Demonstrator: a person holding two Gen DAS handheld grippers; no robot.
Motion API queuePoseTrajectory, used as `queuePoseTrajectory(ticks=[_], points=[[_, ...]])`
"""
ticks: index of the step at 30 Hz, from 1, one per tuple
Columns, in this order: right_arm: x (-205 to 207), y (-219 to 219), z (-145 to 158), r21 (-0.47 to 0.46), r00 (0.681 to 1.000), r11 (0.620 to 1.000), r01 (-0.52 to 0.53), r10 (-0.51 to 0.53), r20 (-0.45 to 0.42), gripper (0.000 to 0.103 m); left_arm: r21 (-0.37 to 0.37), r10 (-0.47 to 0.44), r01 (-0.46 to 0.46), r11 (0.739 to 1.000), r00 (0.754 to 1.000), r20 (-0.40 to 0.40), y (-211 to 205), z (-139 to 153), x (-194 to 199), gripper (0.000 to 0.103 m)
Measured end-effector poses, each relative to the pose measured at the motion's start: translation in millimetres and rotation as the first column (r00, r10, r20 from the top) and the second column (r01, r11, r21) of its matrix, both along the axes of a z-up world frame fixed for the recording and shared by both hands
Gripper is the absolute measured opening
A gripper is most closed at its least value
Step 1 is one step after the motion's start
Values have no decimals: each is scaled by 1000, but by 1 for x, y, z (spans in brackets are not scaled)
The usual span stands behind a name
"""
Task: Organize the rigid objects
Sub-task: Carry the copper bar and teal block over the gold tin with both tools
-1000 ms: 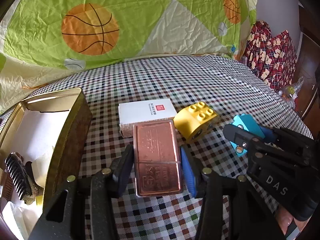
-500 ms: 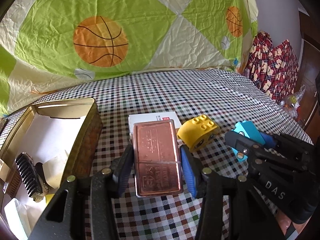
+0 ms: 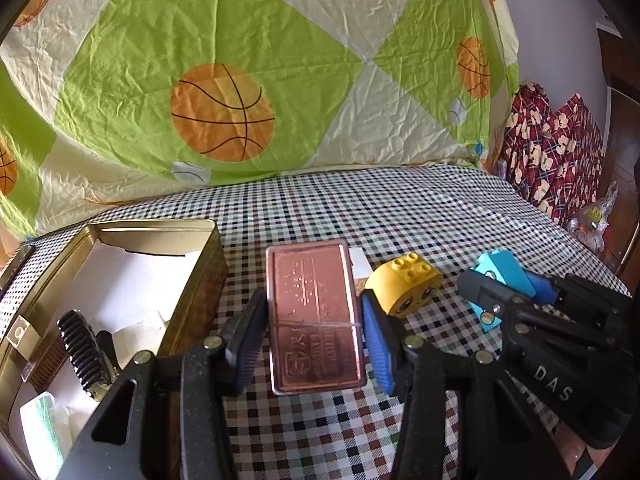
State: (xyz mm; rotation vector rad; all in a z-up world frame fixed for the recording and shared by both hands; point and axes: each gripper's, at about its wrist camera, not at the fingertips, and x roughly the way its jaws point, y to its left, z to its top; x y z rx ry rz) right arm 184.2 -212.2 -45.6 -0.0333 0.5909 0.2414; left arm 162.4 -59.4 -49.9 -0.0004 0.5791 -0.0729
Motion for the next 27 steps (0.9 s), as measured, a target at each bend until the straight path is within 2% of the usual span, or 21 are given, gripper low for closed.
queuePoseTrajectory(ticks=[7, 27], points=[[-4, -2, 3, 3, 1000, 1000, 0, 0, 24, 34, 13, 14, -14, 1000, 999, 38, -1, 4, -8, 46], [-19, -3, 11, 13, 994, 1000, -7, 5, 108, 34, -19, 59, -57, 998, 989, 139, 7, 13, -27, 46]])
